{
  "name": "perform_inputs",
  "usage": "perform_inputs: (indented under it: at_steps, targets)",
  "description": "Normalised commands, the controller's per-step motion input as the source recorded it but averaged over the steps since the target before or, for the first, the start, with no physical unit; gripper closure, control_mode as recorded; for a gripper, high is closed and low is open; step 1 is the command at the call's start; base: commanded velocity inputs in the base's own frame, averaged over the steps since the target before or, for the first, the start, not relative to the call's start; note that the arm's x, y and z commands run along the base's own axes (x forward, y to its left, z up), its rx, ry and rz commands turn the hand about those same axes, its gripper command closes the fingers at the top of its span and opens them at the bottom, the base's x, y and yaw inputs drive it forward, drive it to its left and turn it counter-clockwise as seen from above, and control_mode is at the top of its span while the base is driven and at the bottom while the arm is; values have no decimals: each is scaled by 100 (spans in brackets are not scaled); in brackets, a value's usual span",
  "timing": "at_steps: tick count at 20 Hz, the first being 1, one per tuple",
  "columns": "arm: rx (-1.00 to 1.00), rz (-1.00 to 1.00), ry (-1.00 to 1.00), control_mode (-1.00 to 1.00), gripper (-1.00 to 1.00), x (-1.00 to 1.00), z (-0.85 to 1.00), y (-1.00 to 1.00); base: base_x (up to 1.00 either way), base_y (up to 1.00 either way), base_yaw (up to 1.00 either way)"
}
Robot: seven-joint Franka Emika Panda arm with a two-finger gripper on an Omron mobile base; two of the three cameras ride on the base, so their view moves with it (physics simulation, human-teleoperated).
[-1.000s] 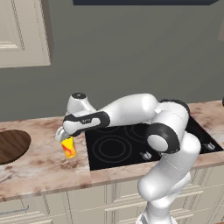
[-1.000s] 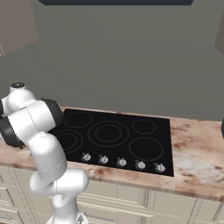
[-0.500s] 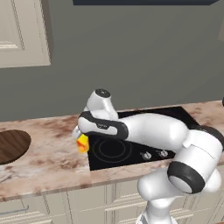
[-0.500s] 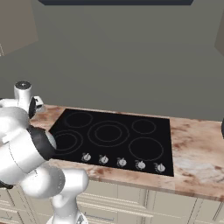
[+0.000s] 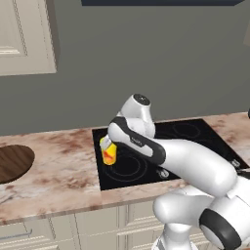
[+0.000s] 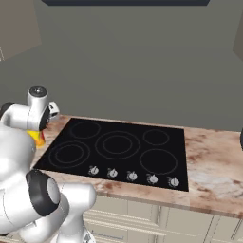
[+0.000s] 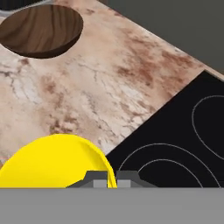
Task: Pick the cup and bowl from the counter and place them on the counter next to the sink.
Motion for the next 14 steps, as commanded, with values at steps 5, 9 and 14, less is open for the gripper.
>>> perform_inputs:
  at_steps: [5,9,14]
  targets:
    - [5,-16,1,-100,100,-1,19,-65,0,0,0]
    - [7,-25,4,-100,100,0,11,-66,0,0,0]
    - [3,-29,16,-100,100,-3,19,-60,0,0,0]
